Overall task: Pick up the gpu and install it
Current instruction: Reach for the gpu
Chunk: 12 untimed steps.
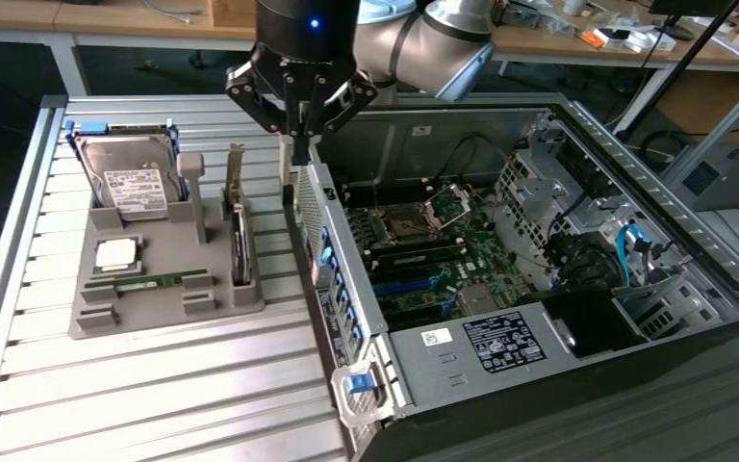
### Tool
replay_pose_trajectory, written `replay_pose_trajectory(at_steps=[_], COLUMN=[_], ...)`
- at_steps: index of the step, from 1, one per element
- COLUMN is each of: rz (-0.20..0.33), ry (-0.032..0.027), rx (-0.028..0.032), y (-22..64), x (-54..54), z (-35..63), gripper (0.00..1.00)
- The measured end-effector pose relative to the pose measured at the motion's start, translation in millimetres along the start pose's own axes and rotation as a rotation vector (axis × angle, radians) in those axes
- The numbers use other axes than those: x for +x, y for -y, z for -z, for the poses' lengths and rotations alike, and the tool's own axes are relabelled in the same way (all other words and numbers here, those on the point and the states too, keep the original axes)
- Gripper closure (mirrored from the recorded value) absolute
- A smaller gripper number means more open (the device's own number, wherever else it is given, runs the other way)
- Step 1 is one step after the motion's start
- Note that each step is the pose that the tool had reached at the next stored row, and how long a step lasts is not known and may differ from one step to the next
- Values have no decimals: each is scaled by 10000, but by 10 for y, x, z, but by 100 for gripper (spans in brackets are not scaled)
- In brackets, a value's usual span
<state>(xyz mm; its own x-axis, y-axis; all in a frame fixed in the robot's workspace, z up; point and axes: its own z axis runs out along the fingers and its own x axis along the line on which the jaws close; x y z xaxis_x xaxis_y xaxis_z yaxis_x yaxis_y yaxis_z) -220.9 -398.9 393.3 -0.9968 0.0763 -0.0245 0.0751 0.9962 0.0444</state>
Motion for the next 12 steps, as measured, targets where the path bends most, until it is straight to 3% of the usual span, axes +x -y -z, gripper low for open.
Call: replay_pose_trajectory(at_steps=[12], rz=[0], ry=[0], rx=[0], y=[4], x=[59], z=[2], gripper=[89])
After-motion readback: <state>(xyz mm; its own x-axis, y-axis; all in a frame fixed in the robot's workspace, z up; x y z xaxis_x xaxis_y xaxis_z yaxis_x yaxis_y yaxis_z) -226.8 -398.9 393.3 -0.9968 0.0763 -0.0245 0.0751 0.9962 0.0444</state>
